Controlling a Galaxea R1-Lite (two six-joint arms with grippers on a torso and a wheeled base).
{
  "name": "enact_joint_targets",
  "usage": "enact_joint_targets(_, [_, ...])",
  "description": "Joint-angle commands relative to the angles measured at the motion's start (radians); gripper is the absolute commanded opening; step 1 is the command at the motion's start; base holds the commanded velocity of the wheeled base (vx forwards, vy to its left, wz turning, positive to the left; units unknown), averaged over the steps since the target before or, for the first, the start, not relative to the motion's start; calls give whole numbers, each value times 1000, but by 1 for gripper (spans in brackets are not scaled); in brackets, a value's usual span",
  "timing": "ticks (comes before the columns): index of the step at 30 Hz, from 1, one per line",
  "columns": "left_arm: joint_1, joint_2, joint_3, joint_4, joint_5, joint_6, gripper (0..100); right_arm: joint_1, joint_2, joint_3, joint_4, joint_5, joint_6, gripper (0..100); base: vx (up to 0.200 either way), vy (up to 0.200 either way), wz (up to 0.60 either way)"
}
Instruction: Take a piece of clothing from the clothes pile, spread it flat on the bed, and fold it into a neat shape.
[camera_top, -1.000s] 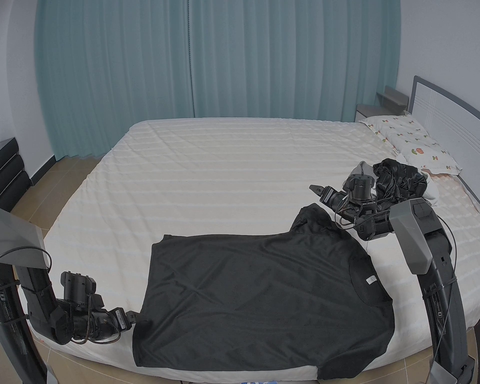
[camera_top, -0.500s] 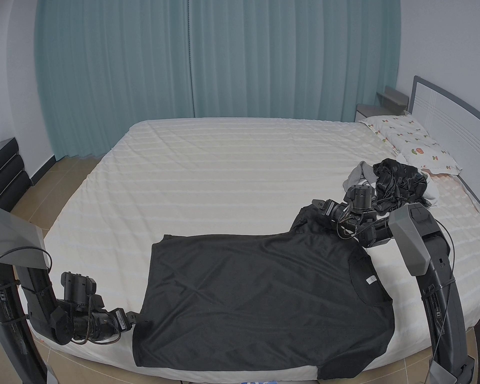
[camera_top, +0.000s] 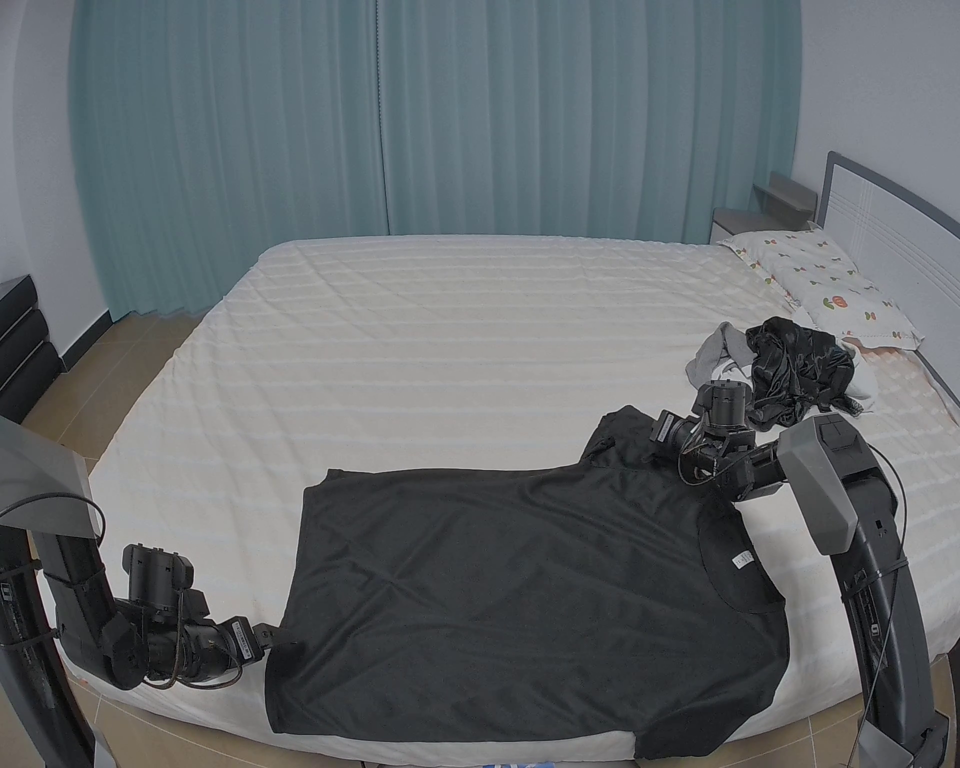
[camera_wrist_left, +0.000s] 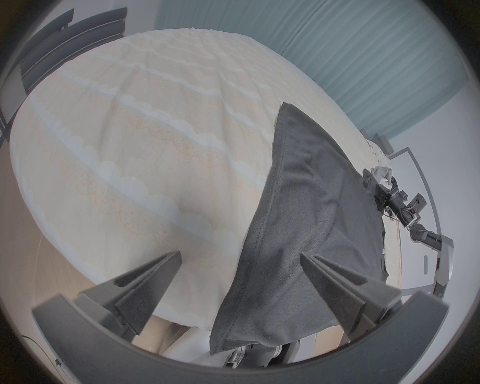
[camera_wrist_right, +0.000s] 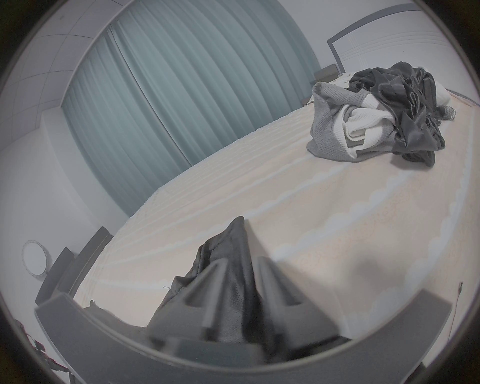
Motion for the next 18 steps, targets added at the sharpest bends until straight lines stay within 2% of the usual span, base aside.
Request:
enact_joint_targets(1, [-1, 2, 0, 0, 0, -1, 100, -17, 5, -20, -1, -1, 0, 0, 0, 0, 0])
enact_joint_targets(14, [-1, 6, 0, 0, 0, -1, 100, -25, 22, -35, 5, -1, 5, 0, 0, 0, 0])
enact_joint_targets(15, [-1, 8, 0, 0, 2, -1, 100, -28, 22, -34, 4, -1, 5, 100, 0, 0, 0])
enact_joint_targets(18, [-1, 8, 0, 0, 0, -1, 100, -29, 19, -24, -7, -12, 9, 100, 0, 0, 0])
